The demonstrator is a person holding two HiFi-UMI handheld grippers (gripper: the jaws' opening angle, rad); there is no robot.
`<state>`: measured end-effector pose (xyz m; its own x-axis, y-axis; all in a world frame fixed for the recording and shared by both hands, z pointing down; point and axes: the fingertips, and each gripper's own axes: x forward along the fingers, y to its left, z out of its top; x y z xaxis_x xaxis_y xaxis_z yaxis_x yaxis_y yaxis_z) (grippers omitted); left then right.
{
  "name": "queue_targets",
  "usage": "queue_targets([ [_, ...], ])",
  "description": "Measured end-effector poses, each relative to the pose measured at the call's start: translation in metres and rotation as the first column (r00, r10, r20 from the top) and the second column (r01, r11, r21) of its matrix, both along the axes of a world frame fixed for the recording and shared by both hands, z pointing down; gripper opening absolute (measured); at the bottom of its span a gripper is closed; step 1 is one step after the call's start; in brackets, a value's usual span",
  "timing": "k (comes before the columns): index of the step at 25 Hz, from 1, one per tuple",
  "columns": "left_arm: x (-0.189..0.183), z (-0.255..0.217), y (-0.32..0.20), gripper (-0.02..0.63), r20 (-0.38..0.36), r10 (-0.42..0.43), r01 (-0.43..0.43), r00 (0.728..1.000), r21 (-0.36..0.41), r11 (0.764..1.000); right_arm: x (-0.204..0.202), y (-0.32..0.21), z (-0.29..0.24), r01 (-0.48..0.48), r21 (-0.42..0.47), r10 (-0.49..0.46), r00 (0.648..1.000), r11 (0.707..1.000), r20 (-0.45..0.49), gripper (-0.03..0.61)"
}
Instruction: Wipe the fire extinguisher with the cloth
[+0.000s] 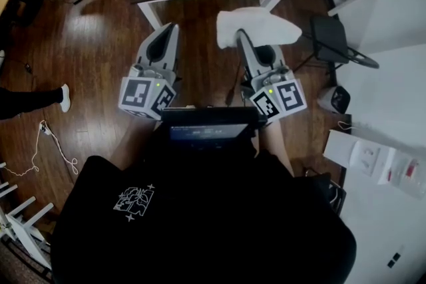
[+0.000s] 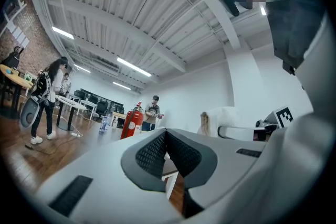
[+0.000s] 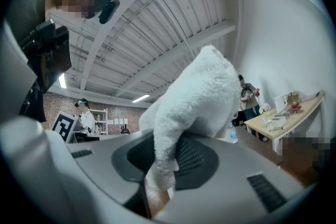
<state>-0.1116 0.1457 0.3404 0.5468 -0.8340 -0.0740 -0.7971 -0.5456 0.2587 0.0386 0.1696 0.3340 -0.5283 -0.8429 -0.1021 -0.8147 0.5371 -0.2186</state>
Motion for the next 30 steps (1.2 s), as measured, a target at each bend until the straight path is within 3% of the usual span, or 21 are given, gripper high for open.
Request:
queue_targets([
  [30, 0.0002, -0.0005, 0.0018, 0.000, 0.007, -0.017, 0.017, 1.000, 0.000, 1.000, -0.0028, -0.0011, 0.0023, 0.027, -0.006, -0.027, 0.999, 1.000, -0.019, 0.098],
])
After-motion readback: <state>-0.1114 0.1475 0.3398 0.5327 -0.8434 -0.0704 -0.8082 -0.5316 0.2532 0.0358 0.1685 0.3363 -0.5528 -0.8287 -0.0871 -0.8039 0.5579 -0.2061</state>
